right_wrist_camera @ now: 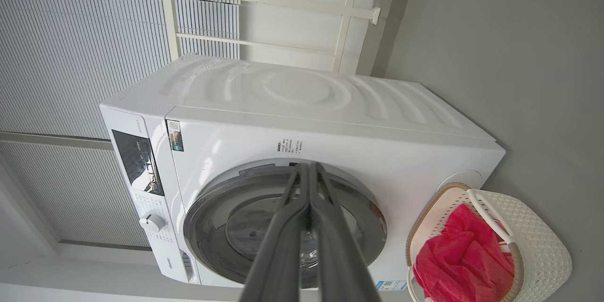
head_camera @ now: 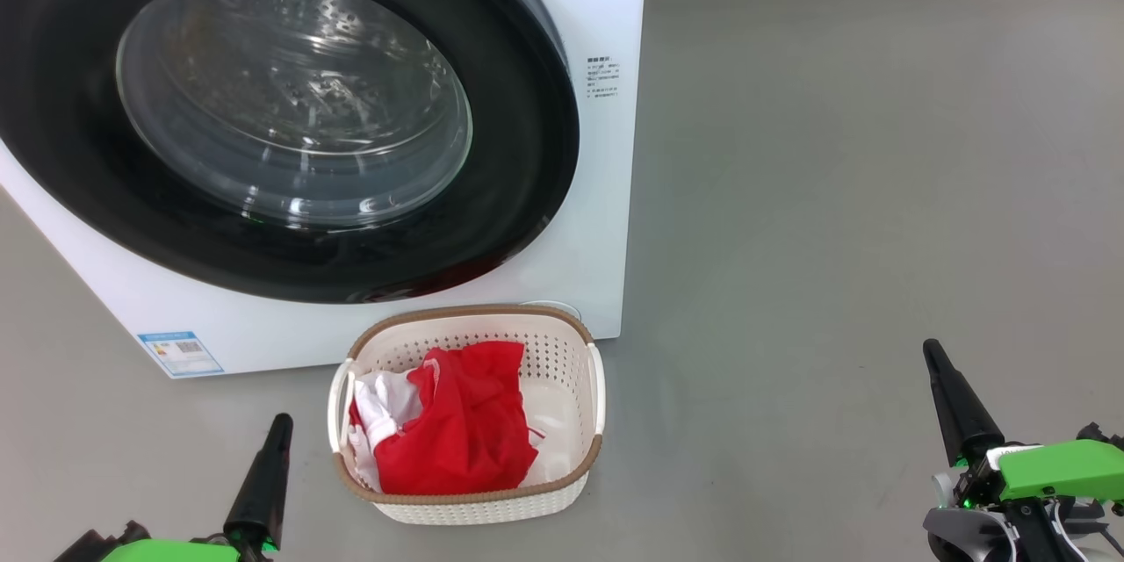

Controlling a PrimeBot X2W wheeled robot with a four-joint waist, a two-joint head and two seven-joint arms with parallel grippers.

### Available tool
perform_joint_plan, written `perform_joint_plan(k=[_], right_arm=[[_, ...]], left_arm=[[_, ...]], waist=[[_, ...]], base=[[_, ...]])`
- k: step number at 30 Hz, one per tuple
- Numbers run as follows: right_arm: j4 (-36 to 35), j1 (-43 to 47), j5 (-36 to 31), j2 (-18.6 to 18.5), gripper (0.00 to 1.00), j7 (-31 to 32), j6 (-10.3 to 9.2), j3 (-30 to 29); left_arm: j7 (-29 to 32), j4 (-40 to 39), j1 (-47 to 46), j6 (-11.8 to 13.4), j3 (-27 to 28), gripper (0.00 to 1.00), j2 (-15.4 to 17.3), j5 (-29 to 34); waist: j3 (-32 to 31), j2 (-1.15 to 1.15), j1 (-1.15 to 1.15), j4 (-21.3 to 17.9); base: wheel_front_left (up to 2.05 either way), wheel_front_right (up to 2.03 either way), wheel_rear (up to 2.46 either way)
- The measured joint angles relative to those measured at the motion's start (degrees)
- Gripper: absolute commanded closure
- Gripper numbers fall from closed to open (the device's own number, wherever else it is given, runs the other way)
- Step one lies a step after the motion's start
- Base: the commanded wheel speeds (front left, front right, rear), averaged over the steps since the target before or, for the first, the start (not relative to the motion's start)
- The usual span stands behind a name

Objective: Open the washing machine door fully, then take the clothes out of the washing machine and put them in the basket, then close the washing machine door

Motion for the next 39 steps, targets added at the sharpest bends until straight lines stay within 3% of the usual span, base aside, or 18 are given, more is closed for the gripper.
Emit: perform_joint_plan(k=[39], right_arm=[[0.0, -0.2, 0.0, 0.0, 1.0, 0.2, -0.05, -0.3]], left_arm=[[0.4, 0.1, 0.0, 0.0, 0.8, 1.0, -0.6, 0.0]], waist=[[0.0, 0.0, 0.0, 0.0]], base=[[0.0, 0.0, 0.0]])
